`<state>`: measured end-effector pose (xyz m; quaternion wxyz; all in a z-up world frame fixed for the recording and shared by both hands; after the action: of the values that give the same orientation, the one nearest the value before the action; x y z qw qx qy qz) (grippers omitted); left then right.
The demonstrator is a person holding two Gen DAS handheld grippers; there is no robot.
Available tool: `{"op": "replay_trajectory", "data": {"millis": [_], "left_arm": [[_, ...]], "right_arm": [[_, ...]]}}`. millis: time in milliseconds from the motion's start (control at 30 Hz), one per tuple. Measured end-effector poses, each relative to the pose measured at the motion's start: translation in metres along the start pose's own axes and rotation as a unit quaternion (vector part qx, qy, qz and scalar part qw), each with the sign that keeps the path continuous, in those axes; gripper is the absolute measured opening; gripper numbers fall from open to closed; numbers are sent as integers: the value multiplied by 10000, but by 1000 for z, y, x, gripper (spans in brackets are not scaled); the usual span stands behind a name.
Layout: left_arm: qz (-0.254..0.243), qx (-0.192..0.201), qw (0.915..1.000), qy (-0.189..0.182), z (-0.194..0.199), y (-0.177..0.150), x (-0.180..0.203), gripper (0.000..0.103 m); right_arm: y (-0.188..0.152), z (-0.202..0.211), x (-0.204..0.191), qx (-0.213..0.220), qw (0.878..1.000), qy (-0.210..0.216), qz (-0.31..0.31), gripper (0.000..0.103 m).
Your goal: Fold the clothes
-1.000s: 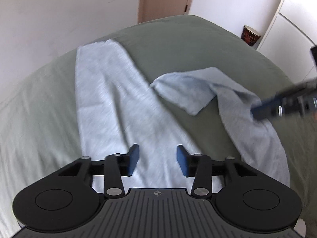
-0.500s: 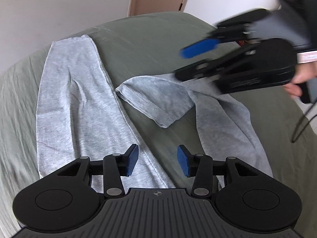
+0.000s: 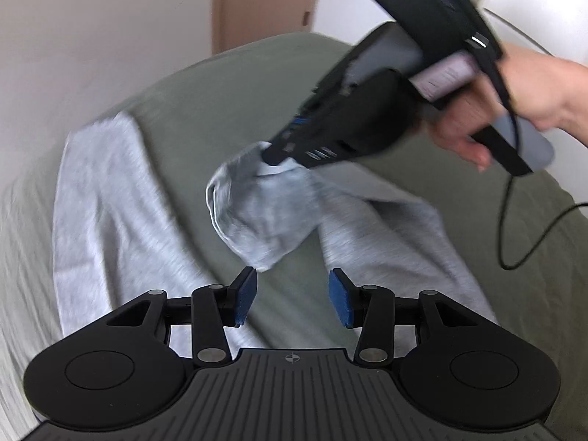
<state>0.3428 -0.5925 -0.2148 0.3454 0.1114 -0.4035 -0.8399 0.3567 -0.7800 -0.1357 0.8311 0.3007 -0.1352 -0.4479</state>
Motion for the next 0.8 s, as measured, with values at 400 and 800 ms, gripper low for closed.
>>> {"op": "replay_trajectory", "data": {"millis": [400, 800], "left_arm": [[-647, 350, 9972, -104, 11, 42, 44, 42], [-742, 276, 9966, -210, -1, 41, 57, 42]], "right_arm": [[-32, 58, 166, 712, 9509, -1175, -2774, 2], [-126, 66, 240, 642, 8755, -1446, -4565, 31]]}}
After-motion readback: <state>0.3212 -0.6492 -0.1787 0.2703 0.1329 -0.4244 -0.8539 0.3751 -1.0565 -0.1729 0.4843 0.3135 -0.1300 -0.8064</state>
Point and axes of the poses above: each gripper's, at about its wrist camera, not at the fingertips, and z roughly against the way its jaws point, x to its right, y to its top, the point moved 8 cm from there along -z, roughly the way its jaws point, and after that the axes turned 15 degrees about x, right-handed, at the moved point
